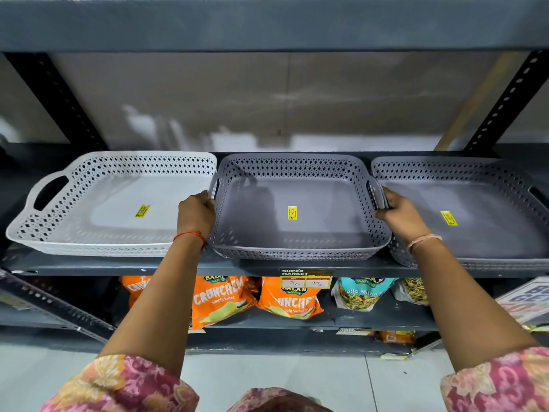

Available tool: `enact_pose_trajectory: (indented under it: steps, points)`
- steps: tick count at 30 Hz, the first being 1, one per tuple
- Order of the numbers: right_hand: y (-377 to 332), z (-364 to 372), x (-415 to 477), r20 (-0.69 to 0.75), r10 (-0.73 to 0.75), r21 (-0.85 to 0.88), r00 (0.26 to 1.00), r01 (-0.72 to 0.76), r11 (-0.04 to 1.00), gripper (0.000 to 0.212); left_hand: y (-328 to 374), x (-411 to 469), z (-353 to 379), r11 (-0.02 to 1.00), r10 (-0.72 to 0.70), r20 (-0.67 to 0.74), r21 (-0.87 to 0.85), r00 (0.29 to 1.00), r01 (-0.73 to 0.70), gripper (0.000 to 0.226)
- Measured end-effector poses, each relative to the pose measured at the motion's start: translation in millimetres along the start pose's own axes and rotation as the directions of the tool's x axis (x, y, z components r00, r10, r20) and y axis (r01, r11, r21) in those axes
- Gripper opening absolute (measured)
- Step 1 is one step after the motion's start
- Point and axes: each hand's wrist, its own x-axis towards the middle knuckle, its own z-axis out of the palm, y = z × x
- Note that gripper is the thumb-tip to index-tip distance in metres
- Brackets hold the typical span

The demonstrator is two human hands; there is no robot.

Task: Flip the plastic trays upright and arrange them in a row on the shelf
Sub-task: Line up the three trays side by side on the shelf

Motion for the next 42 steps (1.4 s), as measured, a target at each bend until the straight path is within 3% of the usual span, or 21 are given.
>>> enact_pose_trajectory:
  steps: [12, 27, 42]
  points:
    - [0.2, -0.4, -1.6, 0.015, 0.001, 0.064, 1.0, -0.002, 0.998, 0.072, 1.0, -3.6, -1.7, 1.0, 0.008, 0.014, 0.023, 1.0, -0.009, 0.024]
    - [-1.8, -2.3, -2.9, 0.019, -0.002, 0.02, 1.0, 0.002, 1.0, 0.071, 4.5, -8.0, -1.6, 0.997, -0.055, 0.026, -0.054, 0.998, 0.056, 0.032]
    - [-5.8, -1.7, -6.6, 0.02, 0.001, -0.005, 1.0, 0.0, 1.0, 0.067, 6.4, -6.1, -0.3, 0.995, -0.094, 0.019, -0.042, 0.995, 0.094, 0.027]
